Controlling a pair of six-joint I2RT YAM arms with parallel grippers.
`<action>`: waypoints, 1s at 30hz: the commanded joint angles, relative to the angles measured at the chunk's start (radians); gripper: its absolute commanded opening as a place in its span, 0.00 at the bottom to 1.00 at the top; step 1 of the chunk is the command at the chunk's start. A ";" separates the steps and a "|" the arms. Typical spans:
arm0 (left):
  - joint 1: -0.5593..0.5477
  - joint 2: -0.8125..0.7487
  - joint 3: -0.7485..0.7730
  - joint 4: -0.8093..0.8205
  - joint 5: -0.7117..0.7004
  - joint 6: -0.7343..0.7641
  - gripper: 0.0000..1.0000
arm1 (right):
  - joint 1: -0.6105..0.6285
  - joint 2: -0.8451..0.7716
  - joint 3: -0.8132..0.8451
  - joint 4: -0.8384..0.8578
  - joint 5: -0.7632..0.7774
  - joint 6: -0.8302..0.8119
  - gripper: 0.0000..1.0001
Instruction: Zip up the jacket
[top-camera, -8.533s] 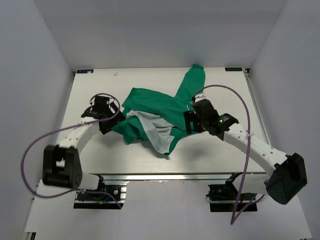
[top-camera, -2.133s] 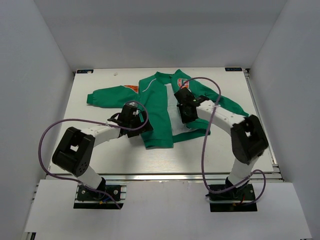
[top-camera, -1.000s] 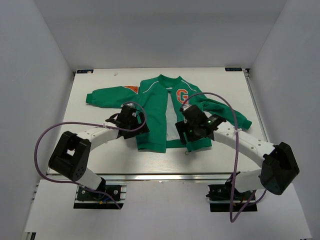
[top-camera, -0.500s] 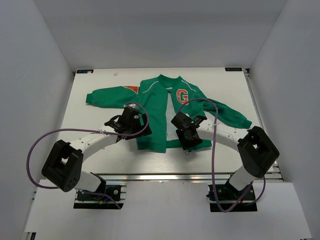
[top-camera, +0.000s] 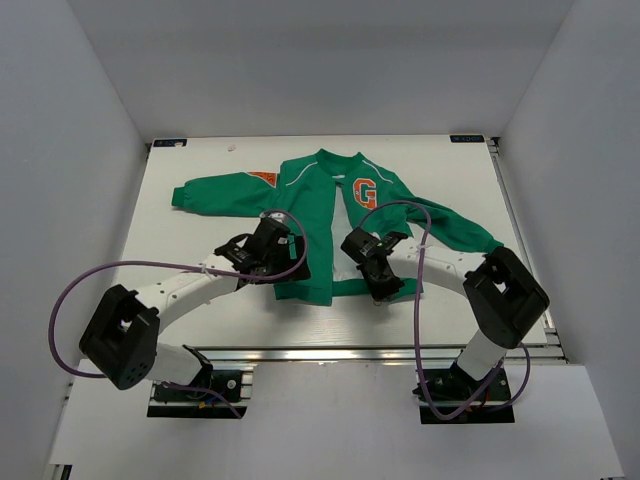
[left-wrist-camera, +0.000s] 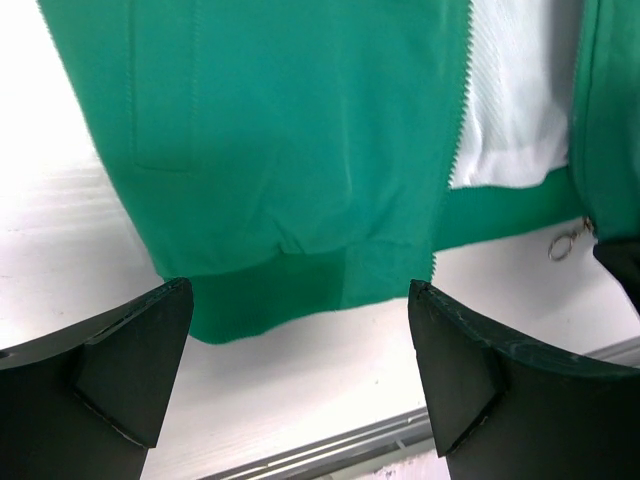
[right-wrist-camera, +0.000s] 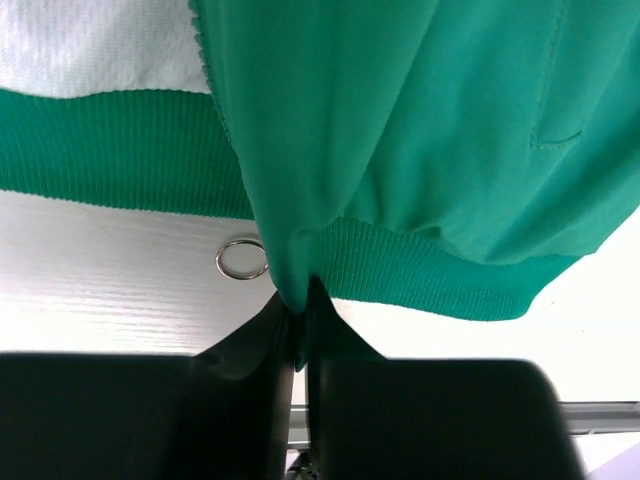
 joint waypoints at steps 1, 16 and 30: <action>-0.025 -0.013 0.040 -0.034 -0.016 0.020 0.98 | -0.012 -0.016 -0.001 -0.001 0.012 -0.001 0.06; -0.137 0.100 0.129 -0.059 0.031 0.045 0.98 | -0.360 -0.342 -0.263 0.420 -0.814 -0.069 0.00; -0.165 0.214 0.145 -0.073 0.016 -0.013 0.98 | -0.391 -0.204 -0.378 0.498 -0.689 -0.041 0.00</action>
